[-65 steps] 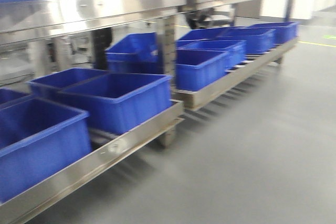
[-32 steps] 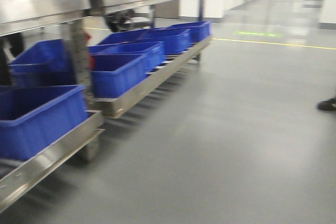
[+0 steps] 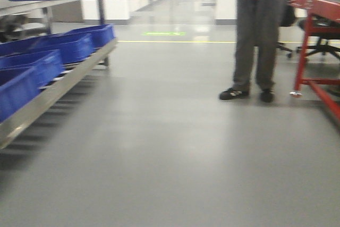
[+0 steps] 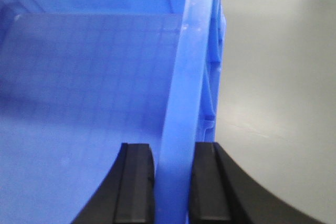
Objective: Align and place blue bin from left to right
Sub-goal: 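Drive the base away from the rack holding the bin in both grippers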
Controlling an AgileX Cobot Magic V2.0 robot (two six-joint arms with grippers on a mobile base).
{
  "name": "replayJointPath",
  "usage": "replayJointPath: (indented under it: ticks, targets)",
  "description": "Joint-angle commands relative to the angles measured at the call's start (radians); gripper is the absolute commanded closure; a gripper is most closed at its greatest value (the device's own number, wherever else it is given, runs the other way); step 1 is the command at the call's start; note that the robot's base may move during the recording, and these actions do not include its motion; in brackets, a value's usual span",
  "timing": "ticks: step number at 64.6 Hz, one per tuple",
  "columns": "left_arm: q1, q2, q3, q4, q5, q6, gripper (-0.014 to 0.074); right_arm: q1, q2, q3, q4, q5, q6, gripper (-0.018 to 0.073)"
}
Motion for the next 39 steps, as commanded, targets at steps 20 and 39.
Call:
replayJointPath:
  ticks: [20,39]
  targets:
    - [0.004,-0.028,-0.017,0.005,-0.067,0.01,0.0708,-0.002,-0.029,-0.011,-0.009,-0.082,-0.015,0.0631]
    - [0.004,-0.028,-0.017,0.005,-0.069,0.01,0.0708,-0.002,-0.029,-0.011,-0.009,-0.082,-0.015,0.0631]
